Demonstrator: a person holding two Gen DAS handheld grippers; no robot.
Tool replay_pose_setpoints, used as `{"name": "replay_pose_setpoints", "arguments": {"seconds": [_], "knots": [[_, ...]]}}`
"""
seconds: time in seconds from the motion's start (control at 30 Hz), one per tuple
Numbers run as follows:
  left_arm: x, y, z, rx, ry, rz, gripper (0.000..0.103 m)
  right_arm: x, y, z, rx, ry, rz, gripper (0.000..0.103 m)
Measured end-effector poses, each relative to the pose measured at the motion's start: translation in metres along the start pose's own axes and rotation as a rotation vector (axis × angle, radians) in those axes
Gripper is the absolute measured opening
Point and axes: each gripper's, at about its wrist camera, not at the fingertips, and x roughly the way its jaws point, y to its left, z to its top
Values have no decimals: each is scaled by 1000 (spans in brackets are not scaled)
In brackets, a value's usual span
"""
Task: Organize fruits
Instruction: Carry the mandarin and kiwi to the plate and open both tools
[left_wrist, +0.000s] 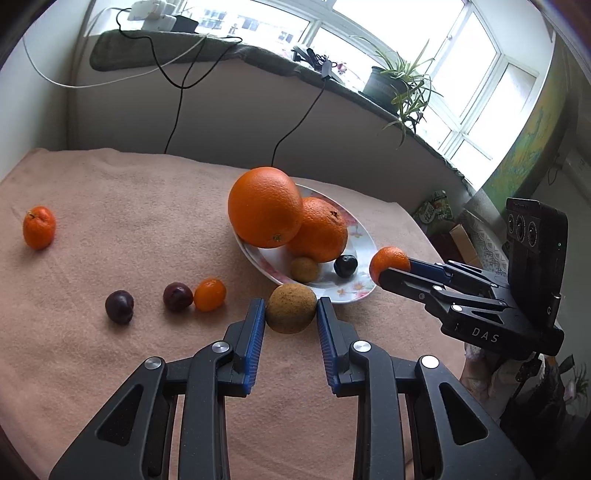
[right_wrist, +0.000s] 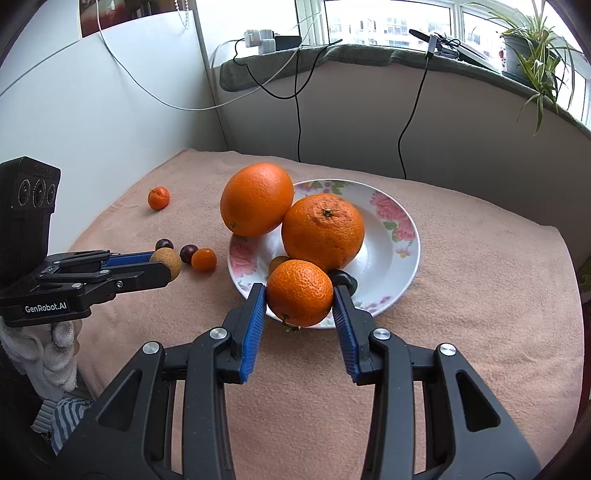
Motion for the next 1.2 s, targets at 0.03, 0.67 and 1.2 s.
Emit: {"name": "replay_pose_setpoints", "arguments": {"seconds": [0.03,0.67,1.2], "knots": [[3,-4,1,5,3,-5,27,0,-3,0,4,-2,-8,39],[43,-48,13,98,42,-23,27,13,-46,12,34,-1,-82,39],[55,-52,18,114,58,-13,27,28,-51,18,21,19,-85,39]]}}
